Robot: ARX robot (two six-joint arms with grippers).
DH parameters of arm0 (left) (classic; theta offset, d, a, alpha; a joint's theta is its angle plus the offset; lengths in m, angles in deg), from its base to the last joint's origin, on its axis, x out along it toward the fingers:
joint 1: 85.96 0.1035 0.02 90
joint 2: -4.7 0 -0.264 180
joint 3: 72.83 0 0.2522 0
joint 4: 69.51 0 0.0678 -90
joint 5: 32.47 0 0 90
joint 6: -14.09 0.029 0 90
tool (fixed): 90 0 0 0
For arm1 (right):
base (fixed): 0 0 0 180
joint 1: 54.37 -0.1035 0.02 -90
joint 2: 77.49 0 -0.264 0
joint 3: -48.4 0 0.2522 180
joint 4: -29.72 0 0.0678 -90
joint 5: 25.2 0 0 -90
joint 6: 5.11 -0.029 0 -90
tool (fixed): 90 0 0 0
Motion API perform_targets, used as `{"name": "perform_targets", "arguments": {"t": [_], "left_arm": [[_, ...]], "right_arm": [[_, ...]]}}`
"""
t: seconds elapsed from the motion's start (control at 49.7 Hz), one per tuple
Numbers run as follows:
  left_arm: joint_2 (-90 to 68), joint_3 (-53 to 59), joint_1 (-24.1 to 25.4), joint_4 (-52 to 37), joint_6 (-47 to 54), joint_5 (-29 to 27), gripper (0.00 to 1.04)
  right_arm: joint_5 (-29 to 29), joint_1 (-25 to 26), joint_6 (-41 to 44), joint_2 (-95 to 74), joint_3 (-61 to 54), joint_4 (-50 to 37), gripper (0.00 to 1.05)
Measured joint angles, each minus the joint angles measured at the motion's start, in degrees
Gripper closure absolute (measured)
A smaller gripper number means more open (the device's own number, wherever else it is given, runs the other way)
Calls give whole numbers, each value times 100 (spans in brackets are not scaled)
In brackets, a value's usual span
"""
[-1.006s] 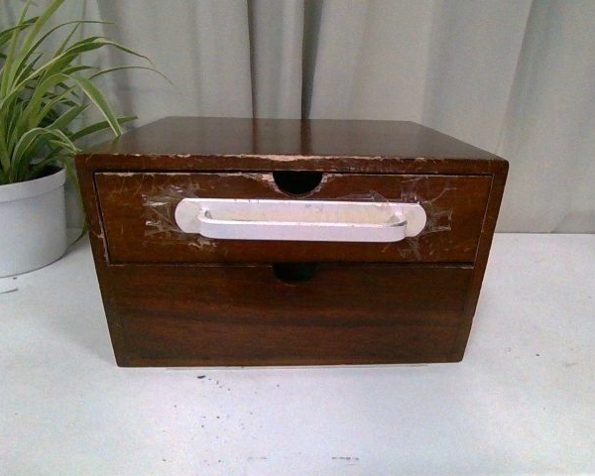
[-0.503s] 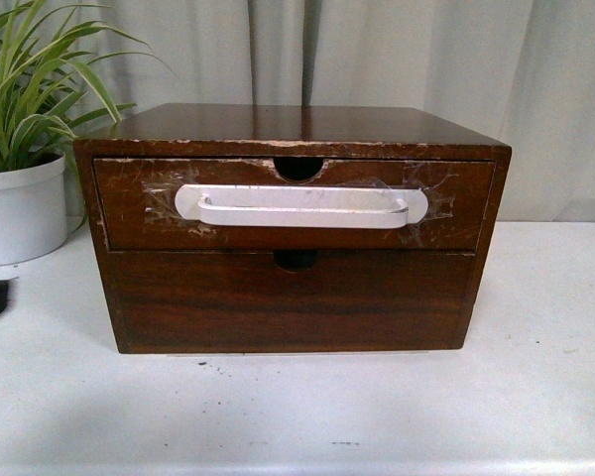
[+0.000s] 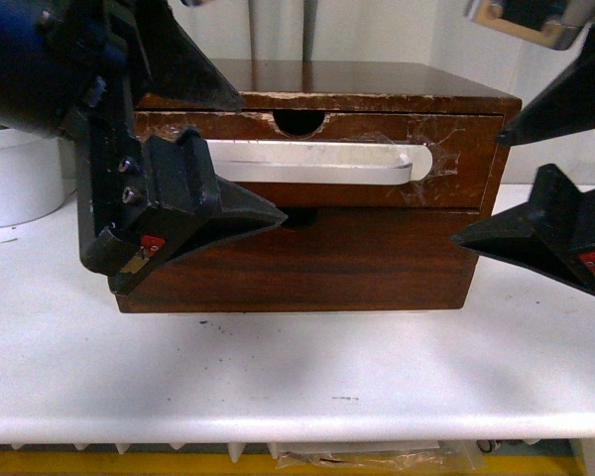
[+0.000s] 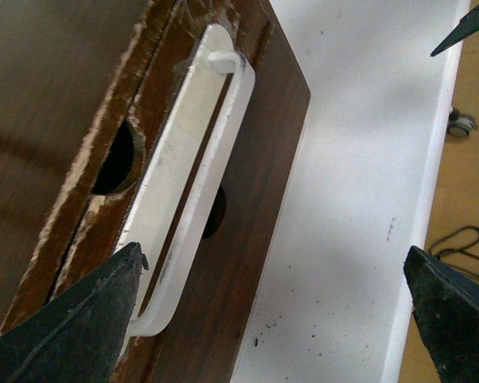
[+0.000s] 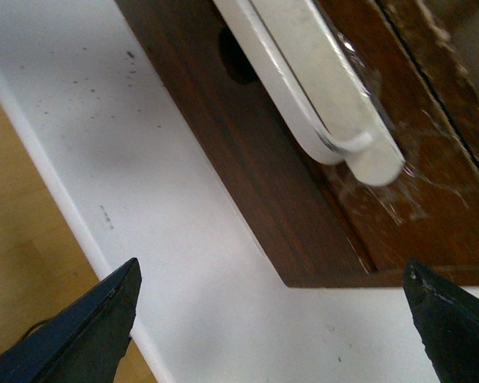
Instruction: Open drawer
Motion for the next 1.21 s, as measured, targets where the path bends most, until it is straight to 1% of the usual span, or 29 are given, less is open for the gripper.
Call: {"name": "perform_targets", "arguments": {"t": [0.181,0.342,0.422,0.724,0.905,1.046,1.207], "left_arm": [[-542,-597,61,820,682,105,6],[-769,-769,68,758,846,52,6],[-988,-929,68,713,935,-59,6],[-1405,-1246,72,1189,1303,-348,6],[-1469,-1338,120,1364,1473,-328,6],[-1469,-1322,192,1307,1473,-223,6],[-1469,-1268,282,1187,1488,-144,6]], "right_arm": [[-111,-267,240,-568,636,385,9],[-146,-302,249,-831,837,391,9],[-131,-310,254,-892,855,389,9],[-125,-337,262,-1104,1165,396,9],[-120,-437,247,-1451,1620,507,9],[-37,-590,238,-1810,1932,656,9],[-92,-678,114,-1987,2090,789,9]]}}
